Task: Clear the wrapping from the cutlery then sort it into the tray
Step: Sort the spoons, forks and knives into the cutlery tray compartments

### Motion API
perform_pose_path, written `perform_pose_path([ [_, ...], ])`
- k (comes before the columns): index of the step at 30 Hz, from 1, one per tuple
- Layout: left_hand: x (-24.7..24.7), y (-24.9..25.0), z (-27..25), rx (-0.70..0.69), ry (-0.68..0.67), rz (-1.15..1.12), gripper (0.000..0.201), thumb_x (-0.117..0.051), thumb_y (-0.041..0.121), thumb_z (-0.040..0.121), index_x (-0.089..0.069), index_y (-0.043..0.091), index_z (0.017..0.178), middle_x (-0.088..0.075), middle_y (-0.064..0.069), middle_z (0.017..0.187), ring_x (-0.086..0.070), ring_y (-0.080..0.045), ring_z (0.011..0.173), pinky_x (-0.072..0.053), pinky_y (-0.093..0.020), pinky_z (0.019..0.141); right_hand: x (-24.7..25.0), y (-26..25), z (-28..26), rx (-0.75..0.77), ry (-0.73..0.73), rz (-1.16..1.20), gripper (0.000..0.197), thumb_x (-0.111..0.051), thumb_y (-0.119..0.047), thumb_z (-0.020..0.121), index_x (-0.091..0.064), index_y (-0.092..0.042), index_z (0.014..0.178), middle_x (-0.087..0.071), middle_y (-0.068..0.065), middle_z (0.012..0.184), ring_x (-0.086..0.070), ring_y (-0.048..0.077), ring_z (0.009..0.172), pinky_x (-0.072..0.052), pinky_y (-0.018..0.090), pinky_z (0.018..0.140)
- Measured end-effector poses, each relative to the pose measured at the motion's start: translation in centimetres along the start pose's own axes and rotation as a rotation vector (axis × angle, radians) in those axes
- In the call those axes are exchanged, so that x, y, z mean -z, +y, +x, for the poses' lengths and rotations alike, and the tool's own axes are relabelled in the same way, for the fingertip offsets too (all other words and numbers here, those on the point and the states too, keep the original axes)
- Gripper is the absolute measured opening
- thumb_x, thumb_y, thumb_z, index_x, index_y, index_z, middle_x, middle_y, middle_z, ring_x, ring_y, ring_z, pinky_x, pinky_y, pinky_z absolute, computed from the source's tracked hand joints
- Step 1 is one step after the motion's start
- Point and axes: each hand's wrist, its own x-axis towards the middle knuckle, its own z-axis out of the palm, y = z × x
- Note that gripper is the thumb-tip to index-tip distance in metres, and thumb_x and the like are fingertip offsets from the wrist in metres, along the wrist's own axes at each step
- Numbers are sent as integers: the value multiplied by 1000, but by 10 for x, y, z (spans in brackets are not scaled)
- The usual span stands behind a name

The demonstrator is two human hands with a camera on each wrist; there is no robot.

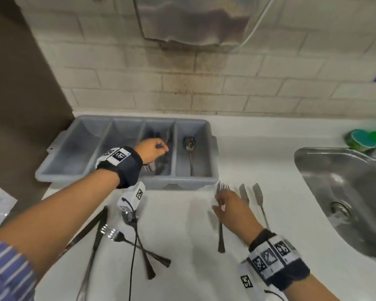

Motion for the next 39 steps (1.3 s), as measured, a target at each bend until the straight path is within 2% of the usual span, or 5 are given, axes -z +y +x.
perform_pose_path([
  [14, -24, -35, 24, 19, -88, 158, 35, -57, 17, 89, -58, 8, 123, -57, -17, 133, -54, -31, 121, -40, -32, 103, -54, 26, -22, -235, -58, -41, 39, -46, 3, 81, -41, -6, 119, -60, 6, 83, -57, 22, 65, -37, 19, 41],
  [18, -14, -39, -16, -95, 117, 32, 30, -55, 13, 90, -62, 12, 119, -47, -16, 139, -43, -30, 130, -32, -33, 109, -55, 24, -21, -222, -97, -222, 26, -44, -5, 89, -47, -5, 115, -64, 8, 106, -64, 22, 94, -50, 26, 72],
  [23, -14, -55, -79, -145, 201, -120, 27, -53, 4, 89, -67, 14, 109, -50, -11, 133, -45, -23, 127, -32, -36, 113, -57, 20, -13, -238, -18, -196, 37, -52, -41, 89, -53, -6, 103, -64, 9, 100, -65, 25, 88, -45, 27, 66],
  [34, -30, -78, -150, -66, 251, -197, 28, -50, 3, 90, -65, 24, 101, -53, 8, 115, -49, -7, 111, -33, -22, 102, -53, 9, 1, -161, -86, -332, 26, -38, -13, 95, -57, -1, 109, -65, 11, 112, -63, 25, 104, -50, 28, 85],
  [39, -29, -85, -166, 78, 309, -192, 22, -48, 7, 91, -66, 16, 99, -61, -2, 108, -59, -17, 95, -48, -22, 86, -28, 2, 9, -285, -314, -120, 16, -46, -11, 91, -55, -7, 79, -66, 14, 89, -67, 26, 79, -49, 28, 58],
])
